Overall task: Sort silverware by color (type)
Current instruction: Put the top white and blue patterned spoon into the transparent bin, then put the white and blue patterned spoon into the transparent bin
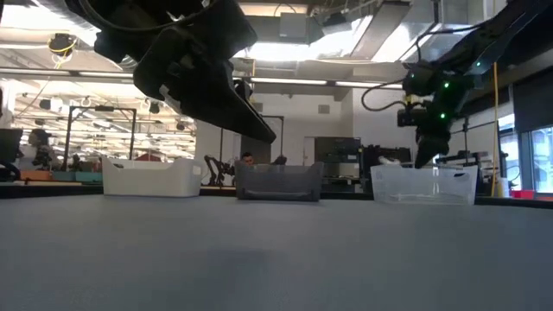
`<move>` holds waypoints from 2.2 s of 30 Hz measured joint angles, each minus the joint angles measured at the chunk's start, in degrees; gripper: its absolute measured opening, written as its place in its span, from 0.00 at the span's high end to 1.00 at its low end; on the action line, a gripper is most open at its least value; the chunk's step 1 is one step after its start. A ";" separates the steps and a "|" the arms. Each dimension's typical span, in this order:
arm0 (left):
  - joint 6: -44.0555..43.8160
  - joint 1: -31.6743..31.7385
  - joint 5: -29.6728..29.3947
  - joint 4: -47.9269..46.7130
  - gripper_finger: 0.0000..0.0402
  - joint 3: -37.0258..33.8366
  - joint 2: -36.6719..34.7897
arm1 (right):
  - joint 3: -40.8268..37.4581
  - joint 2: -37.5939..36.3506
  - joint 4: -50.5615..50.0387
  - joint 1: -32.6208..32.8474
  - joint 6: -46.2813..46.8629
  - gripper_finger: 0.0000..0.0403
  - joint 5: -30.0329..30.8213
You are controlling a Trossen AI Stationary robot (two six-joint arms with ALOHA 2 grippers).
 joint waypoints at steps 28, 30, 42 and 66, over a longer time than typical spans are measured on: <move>-3.20 0.00 -0.04 0.49 0.68 0.00 0.00 | 15.43 -8.41 -24.17 32.19 22.55 0.63 1.53; -4.66 -0.37 -0.08 1.09 0.68 0.00 0.00 | 14.91 -9.65 -24.66 37.40 25.30 0.64 0.18; -6.81 -8.16 -7.96 6.52 0.68 0.00 0.04 | 10.01 -11.71 -28.27 69.25 49.31 0.65 -3.70; -15.51 -18.58 -17.74 7.28 0.68 10.54 7.61 | 2.29 7.51 -11.42 116.54 88.27 0.65 -2.21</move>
